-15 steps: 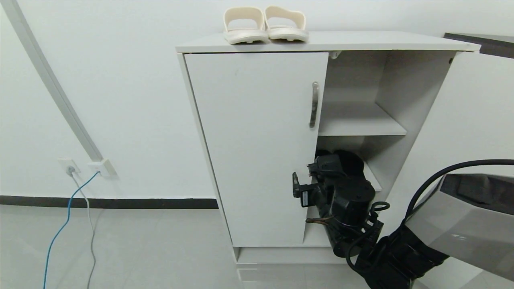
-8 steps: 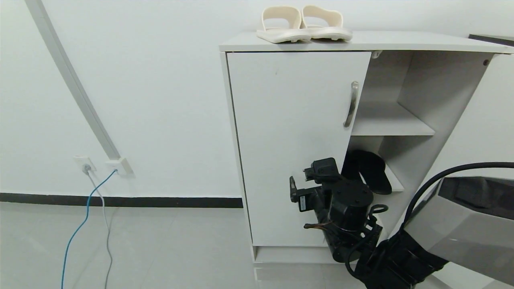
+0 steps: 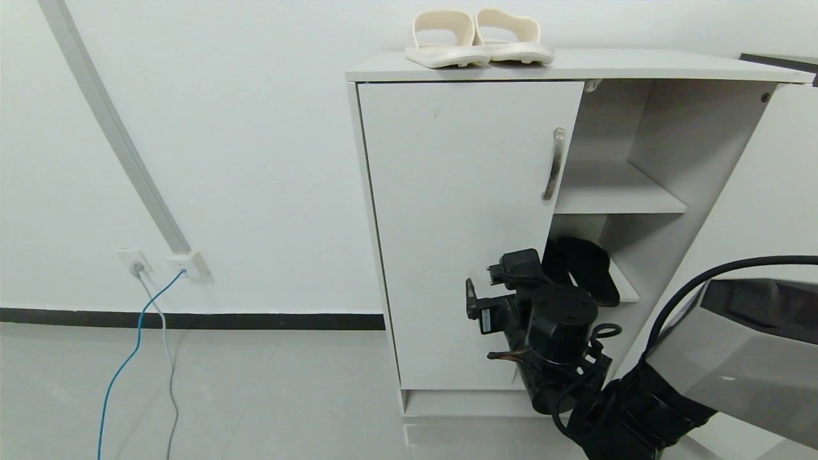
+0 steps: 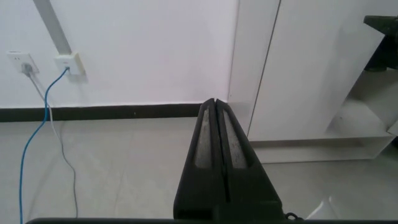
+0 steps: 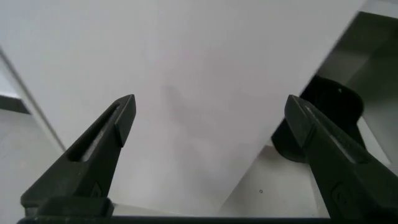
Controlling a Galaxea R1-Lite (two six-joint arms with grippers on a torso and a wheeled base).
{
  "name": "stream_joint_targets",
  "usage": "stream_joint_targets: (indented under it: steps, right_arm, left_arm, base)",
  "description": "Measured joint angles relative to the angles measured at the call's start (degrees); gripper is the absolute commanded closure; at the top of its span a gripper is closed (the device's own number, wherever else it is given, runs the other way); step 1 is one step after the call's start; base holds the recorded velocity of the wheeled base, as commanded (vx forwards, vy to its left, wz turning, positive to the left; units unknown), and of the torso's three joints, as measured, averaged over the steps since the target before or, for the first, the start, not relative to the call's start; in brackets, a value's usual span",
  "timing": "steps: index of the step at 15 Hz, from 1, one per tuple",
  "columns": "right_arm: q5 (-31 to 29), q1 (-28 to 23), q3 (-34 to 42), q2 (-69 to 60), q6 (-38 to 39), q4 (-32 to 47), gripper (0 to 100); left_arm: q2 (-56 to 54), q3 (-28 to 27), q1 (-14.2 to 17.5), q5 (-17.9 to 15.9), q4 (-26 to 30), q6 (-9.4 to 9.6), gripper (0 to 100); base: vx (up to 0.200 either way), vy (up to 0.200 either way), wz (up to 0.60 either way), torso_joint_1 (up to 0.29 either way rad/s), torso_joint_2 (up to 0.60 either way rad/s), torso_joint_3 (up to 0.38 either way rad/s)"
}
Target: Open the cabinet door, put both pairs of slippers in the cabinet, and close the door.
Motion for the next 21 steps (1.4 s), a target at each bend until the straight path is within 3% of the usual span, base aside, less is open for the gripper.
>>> stream_joint_targets:
  steps: [7,21]
  right_arm:
    - [-0.4,0.0,-0.3,0.0,-0.2,-0.6,0]
    - [-0.3,-0.2,0.0,-0.6,-1.6,-2.3,0]
  left_arm:
    - [0.0,0.0,0.0,0.0,0.0,0.02,100]
    - [0.0,0.0,0.0,0.0,0.0,0.05,100]
  base:
    - [0.000,0.000,0.00,0.000,-0.03,-0.030]
    - [0.000,0.000,0.00,0.078,-0.43,-0.350]
